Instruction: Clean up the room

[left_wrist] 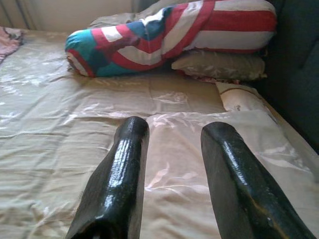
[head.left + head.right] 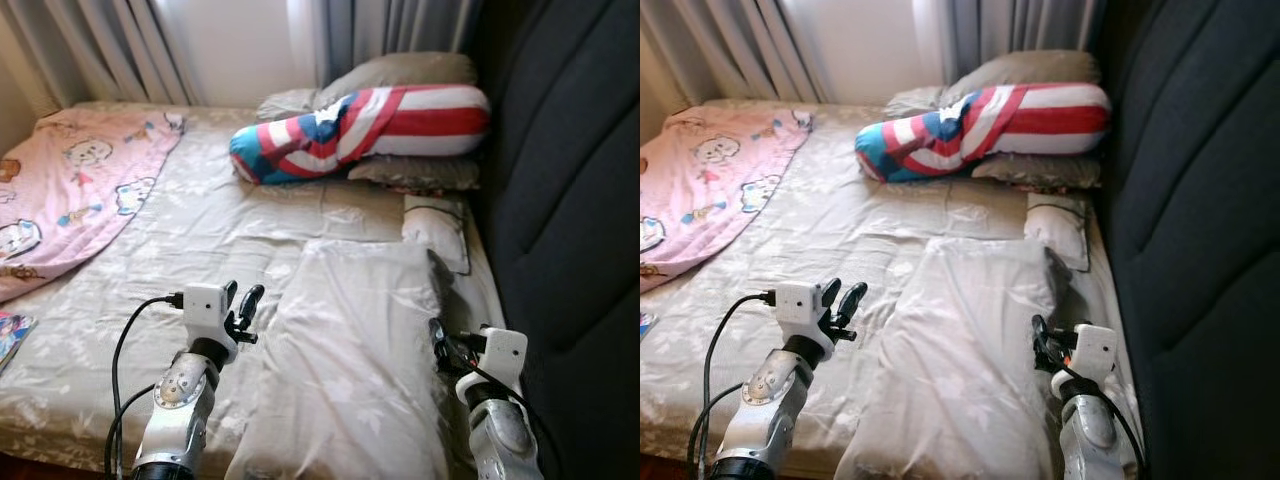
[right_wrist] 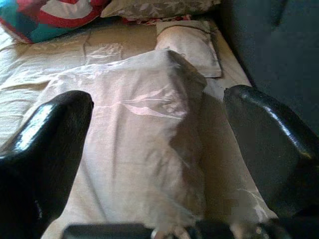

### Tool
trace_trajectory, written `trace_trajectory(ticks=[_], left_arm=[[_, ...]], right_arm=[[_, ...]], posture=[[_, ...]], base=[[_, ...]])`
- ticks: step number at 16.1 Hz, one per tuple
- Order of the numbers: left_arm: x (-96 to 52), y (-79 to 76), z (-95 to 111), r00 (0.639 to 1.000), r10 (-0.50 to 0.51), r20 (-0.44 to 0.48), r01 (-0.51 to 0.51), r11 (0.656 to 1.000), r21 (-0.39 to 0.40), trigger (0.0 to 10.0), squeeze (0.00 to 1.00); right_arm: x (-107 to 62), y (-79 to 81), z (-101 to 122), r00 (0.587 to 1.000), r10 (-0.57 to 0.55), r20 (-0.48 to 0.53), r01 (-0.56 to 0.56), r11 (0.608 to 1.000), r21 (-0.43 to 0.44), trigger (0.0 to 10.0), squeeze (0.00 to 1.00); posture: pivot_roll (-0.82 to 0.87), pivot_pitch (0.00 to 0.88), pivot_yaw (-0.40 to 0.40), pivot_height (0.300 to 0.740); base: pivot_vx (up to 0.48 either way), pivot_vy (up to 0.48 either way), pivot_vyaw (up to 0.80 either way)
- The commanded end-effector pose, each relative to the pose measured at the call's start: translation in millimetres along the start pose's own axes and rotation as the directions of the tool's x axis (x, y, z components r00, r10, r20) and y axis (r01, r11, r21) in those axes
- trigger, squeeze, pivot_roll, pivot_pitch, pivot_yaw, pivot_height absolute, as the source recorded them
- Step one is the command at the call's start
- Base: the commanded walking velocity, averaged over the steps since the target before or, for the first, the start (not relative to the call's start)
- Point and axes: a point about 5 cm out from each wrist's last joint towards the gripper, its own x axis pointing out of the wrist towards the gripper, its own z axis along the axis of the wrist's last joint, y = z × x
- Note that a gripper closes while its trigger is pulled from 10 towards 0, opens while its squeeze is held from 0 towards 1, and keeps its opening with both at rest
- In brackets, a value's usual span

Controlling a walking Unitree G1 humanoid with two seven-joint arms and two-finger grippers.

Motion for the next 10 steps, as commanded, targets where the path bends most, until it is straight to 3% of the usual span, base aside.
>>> trace_trajectory(ticks=[1,9,10], left_arm=[[0.5,0.3,1.1,1.0,0.001,0.001,-0.001,1.0,0.002,10.0,0.0],[-0.9,-2.7,-2.4,1.0,-0.005,-0.014,0.004,1.0,-0.01,10.0,0.0],[-0.9,-2.8,-2.5,1.0,-0.006,-0.014,0.006,1.0,-0.01,10.0,0.0]], right_arm=[[-0.9,-0.2,3.3,1.0,-0.003,0.021,0.003,1.0,0.002,10.0,0.0],[-1.2,1.0,2.7,1.0,-0.001,0.013,0.0,1.0,0.005,10.0,0.0],[-0.9,1.8,1.4,1.0,0.0,0.001,0.0,1.0,0.007,10.0,0.0]], posture=[[-0.1,0.088,0.004,0.74],[-0.1,0.085,0.003,0.74],[-0.1,0.081,0.005,0.74]], base=[[0.0,0.0,0.0],[0.0,0.0,0.0],[0.0,0.0,-0.61]])
